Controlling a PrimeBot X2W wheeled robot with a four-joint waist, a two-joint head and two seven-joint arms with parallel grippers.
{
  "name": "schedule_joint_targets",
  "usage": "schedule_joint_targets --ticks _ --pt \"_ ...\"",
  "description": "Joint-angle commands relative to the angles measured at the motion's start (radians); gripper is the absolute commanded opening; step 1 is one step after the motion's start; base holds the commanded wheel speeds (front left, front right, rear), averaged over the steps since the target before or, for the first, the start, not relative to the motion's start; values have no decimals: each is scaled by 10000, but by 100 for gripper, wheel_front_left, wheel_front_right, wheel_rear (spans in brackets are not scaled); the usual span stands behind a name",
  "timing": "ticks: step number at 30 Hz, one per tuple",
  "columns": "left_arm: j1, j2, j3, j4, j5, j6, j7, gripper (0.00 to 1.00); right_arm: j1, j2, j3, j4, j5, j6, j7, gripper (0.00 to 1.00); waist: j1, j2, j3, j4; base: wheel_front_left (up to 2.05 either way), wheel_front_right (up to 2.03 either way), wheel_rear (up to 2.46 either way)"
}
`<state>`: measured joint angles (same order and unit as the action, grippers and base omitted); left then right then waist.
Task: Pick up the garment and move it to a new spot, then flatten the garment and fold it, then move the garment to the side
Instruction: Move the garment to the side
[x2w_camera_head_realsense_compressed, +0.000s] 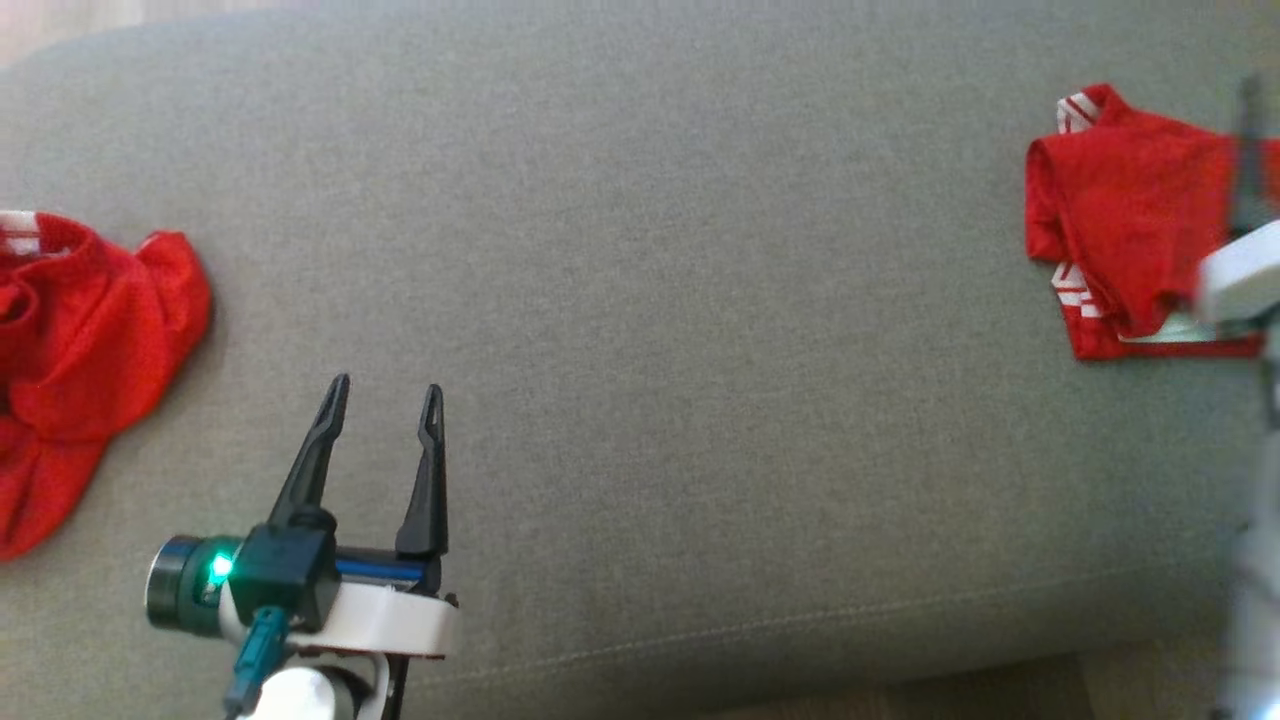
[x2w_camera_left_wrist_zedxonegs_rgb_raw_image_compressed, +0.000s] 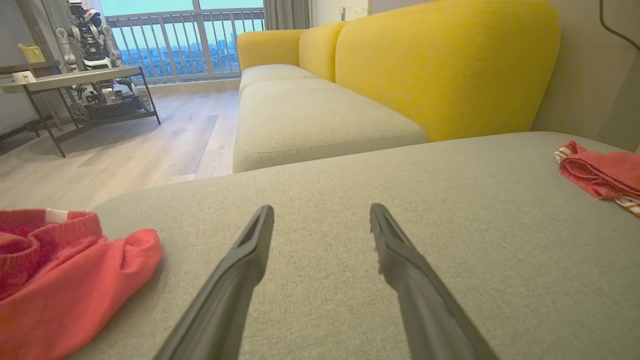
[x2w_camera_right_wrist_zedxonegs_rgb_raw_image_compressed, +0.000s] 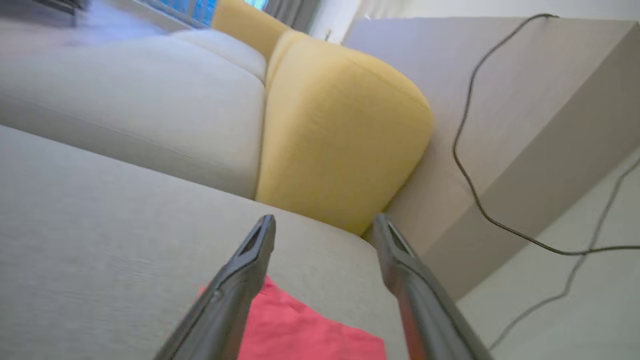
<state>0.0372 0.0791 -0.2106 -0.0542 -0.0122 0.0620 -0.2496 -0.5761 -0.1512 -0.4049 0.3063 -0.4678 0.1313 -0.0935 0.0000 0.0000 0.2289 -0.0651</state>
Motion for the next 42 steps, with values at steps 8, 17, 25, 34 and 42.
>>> schedule_joint_targets --ticks 8,17,25,34,42 --pt "70 -66 510 -290 -220 278 -122 100 1251 964 2213 -80 1874 -6 -1368 100 0 0 -638 348 0 0 0" --pt "307 -187 623 -270 -348 496 -122 100 3054 1007 3874 -803 4950 -6 -1678 100 0 0 -1213 1066 0 0 0" --pt "624 -227 696 -237 -334 563 -122 100 4480 1008 3649 -1179 6122 -6 -1681 100 0 0 -1651 1388 0 0 0" --pt "1095 -238 721 -319 -209 504 -122 100 5578 1009 3965 -1099 6014 -6 -1682 100 0 0 -2253 1490 0 0 0" --pt "1344 -244 884 -302 -213 469 -122 100 5838 1009 4321 -1303 5857 -6 -1682 100 0 0 -2461 1394 0 0 0"
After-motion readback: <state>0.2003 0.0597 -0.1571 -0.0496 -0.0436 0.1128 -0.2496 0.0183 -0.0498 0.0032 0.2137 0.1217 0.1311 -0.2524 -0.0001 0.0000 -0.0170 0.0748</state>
